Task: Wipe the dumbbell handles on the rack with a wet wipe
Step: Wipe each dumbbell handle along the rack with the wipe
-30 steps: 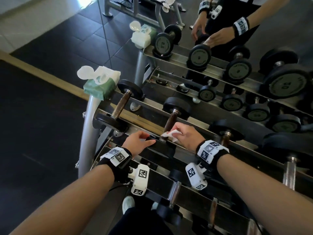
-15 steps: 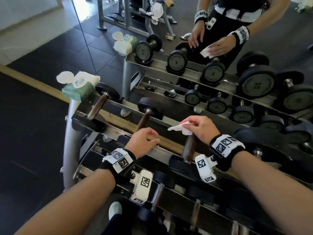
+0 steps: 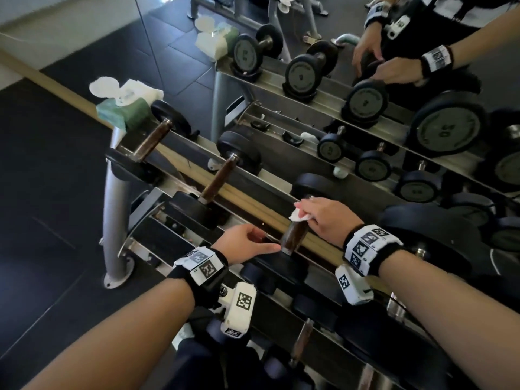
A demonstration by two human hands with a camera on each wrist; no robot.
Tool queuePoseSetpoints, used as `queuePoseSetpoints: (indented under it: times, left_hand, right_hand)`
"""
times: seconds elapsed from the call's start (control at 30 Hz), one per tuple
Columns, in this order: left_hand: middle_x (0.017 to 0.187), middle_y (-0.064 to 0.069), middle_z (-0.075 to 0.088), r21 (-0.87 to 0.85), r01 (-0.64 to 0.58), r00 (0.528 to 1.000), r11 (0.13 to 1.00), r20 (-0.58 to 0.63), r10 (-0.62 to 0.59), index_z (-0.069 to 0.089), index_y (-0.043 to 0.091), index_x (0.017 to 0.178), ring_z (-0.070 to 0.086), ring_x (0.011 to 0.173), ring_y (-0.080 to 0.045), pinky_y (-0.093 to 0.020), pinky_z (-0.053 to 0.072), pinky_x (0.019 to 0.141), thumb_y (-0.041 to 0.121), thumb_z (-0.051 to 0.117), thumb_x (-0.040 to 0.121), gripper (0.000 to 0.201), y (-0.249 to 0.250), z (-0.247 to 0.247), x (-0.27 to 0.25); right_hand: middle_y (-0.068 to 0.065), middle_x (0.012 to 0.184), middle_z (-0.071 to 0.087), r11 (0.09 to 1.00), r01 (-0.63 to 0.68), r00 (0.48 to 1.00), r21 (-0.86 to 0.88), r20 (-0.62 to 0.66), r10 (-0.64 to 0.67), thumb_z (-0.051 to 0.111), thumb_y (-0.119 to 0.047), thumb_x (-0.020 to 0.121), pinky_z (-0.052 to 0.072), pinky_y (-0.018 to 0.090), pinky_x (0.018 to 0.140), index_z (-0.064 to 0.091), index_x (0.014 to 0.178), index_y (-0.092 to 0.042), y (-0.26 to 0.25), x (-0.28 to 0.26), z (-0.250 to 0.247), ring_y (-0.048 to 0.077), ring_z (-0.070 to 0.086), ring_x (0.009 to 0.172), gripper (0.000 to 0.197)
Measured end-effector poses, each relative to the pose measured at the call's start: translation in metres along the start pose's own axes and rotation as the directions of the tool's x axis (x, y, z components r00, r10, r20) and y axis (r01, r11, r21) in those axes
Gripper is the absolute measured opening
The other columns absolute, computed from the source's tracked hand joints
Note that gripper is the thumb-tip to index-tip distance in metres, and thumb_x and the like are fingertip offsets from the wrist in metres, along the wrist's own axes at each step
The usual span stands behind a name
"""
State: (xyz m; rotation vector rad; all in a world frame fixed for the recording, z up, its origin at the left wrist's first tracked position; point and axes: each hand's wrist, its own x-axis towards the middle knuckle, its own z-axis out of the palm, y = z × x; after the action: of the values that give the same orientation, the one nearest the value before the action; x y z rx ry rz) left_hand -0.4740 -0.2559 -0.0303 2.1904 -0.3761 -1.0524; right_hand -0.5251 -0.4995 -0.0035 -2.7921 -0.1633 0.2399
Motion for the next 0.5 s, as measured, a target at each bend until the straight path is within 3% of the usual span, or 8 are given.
queuePoseSetpoints:
  times: [0.1, 0.2, 0.3, 0.37, 0.43, 0.5]
  left_hand:
    - [0.104, 0.015, 0.064, 0.011, -0.009, 1.0, 1.0, -0.026, 0.009, 0.061, 0.036, 0.103, 0.061, 0.095, -0.004, -0.017, 0.044, 0.073, 0.065, 0.077, 0.069, 0.047, -0.001, 0.002, -0.001]
    - [0.106, 0.013, 0.064, -0.014, -0.01, 1.0, 1.0, -0.02, 0.009, 0.061, 0.035, 0.105, 0.059, 0.096, -0.003, -0.017, 0.045, 0.074, 0.061, 0.077, 0.072, 0.046, 0.0, 0.003, 0.0]
    - [0.108, 0.011, 0.062, -0.049, -0.006, 1.0, 0.999, -0.012, 0.005, 0.059, 0.034, 0.107, 0.059, 0.097, -0.003, -0.018, 0.046, 0.076, 0.057, 0.077, 0.073, 0.045, -0.001, 0.004, 0.001]
    - [0.107, 0.012, 0.062, -0.067, -0.005, 1.0, 0.998, -0.013, 0.005, 0.059, 0.035, 0.107, 0.058, 0.095, -0.002, -0.017, 0.045, 0.074, 0.057, 0.076, 0.073, 0.044, -0.002, 0.005, 0.0]
    - [0.105, 0.013, 0.061, -0.08, -0.01, 1.0, 0.997, -0.021, 0.009, 0.059, 0.035, 0.107, 0.056, 0.093, 0.0, -0.016, 0.043, 0.071, 0.057, 0.076, 0.074, 0.042, -0.002, 0.006, -0.002]
    - [0.102, 0.015, 0.061, -0.086, -0.017, 0.999, 0.996, -0.03, 0.015, 0.059, 0.036, 0.104, 0.056, 0.091, 0.001, -0.015, 0.041, 0.068, 0.056, 0.075, 0.075, 0.039, -0.004, 0.008, -0.002]
  right_hand:
    - [0.006, 0.125, 0.064, 0.999, -0.036, 0.995, 0.006, 0.09, 0.035, 0.055, -0.013, 0.093, 0.042, 0.028, 0.099, 0.062, 0.121, -0.02, 0.004, -0.003, -0.003, 0.025, 0.058, 0.122, 0.029]
    - [-0.001, 0.151, 0.048, 0.998, -0.006, 0.973, -0.058, 0.231, 0.019, 0.047, -0.021, 0.102, 0.029, 0.03, 0.118, 0.052, 0.142, -0.027, 0.003, -0.004, -0.01, 0.016, 0.037, 0.143, 0.041]
    - [0.0, 0.158, 0.036, 0.97, 0.093, 0.925, -0.223, 0.38, -0.001, 0.038, -0.023, 0.106, 0.022, 0.034, 0.121, 0.043, 0.147, -0.02, -0.006, 0.001, -0.019, 0.018, 0.022, 0.15, 0.042]
    - [0.005, 0.147, 0.044, 0.928, 0.209, 0.889, -0.307, 0.455, -0.05, 0.039, -0.018, 0.104, 0.031, 0.037, 0.116, 0.045, 0.14, -0.017, -0.018, 0.005, -0.024, 0.024, 0.033, 0.142, 0.037]
    - [0.003, 0.129, 0.053, 0.9, 0.254, 0.866, -0.353, 0.498, -0.049, 0.047, -0.012, 0.1, 0.045, 0.038, 0.104, 0.05, 0.132, -0.019, -0.035, 0.006, -0.025, 0.023, 0.05, 0.124, 0.033]
    - [0.003, 0.132, 0.054, 0.89, 0.285, 0.815, -0.356, 0.579, -0.029, 0.055, -0.009, 0.096, 0.047, 0.039, 0.104, 0.049, 0.137, -0.02, -0.053, 0.006, -0.02, 0.024, 0.053, 0.122, 0.042]
